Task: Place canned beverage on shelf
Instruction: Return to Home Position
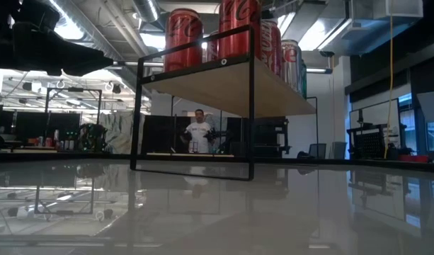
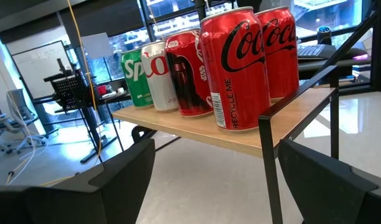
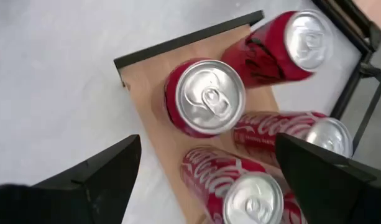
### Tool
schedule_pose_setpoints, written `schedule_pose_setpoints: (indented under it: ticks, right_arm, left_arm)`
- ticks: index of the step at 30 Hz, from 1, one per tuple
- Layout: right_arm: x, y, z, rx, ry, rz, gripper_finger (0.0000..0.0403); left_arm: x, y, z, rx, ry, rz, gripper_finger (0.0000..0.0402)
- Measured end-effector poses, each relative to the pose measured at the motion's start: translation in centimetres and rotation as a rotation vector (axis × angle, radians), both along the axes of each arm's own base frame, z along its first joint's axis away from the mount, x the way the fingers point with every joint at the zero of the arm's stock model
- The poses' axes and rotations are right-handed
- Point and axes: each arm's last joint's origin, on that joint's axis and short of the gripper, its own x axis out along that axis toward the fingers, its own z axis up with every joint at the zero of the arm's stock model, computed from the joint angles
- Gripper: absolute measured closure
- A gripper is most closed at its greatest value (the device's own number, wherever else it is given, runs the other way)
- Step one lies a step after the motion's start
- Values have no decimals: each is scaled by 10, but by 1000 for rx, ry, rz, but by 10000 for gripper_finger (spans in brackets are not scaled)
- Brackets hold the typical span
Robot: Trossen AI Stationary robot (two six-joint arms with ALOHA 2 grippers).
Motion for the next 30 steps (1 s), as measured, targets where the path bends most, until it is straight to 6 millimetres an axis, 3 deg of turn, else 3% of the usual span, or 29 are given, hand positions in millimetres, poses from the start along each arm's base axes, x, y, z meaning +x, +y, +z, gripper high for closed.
schedule_pose_setpoints:
  ticks: [8,12,21,30]
  right_arm:
    - [-36,-3,31,79,-89,-119,42]
    - [-60,-5,47,97,-136,-137,73]
    - [-103,-7,72,175,-218,-145,233]
    - [-141,-10,63,196,-232,-159,393]
  left_arm:
    - [0,0,0,0,0,0,72]
    - [0,0,0,0,0,1,72]
    - [0,0,0,0,0,0,72]
    - [0,0,0,0,0,1,72]
